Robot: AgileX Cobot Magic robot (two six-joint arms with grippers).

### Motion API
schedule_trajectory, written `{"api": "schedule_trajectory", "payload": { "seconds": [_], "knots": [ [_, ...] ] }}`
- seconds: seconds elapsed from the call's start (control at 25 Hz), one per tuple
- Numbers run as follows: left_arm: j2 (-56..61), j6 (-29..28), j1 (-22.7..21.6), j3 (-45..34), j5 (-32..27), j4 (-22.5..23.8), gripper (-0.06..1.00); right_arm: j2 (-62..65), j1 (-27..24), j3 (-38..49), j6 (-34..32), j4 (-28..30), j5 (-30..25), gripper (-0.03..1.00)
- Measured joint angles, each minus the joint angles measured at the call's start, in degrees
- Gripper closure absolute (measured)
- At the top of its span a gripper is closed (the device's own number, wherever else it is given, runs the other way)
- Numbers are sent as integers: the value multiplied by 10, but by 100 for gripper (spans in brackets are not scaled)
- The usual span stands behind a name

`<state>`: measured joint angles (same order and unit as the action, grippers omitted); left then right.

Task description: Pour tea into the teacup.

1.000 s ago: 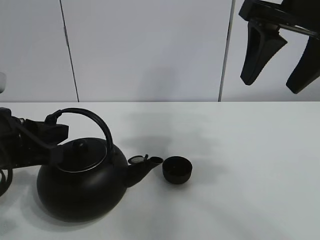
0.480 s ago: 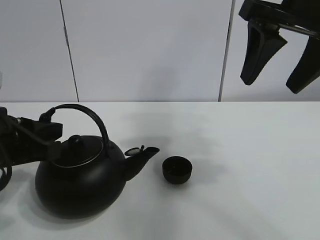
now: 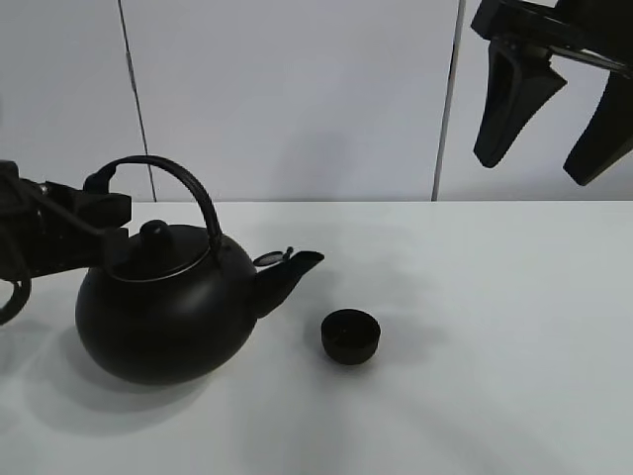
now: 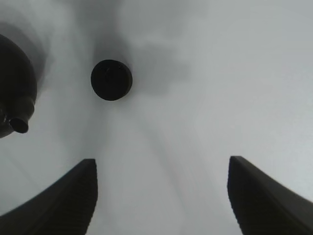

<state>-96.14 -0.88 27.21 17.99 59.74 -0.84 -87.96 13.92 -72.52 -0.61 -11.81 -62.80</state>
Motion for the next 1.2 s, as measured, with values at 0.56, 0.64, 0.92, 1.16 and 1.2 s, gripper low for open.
{"api": "schedule_trajectory", "payload": {
  "seconds": [0.56, 0.64, 0.92, 1.16, 1.2],
  "knots": [
    [1, -8, 65, 95, -59, -28, 83, 0, 0, 0, 0, -12, 0, 45],
    [1, -3, 68, 108, -68, -37, 83, 0, 0, 0, 0, -12, 0, 45],
    [-6, 15, 68, 119, -71, -97, 83, 0, 0, 0, 0, -12, 5, 45],
    [-47, 9, 68, 119, -70, -119, 83, 0, 0, 0, 0, -12, 13, 45],
    [-54, 9, 68, 119, -67, -117, 83, 0, 0, 0, 0, -12, 13, 45]
  ]
}}
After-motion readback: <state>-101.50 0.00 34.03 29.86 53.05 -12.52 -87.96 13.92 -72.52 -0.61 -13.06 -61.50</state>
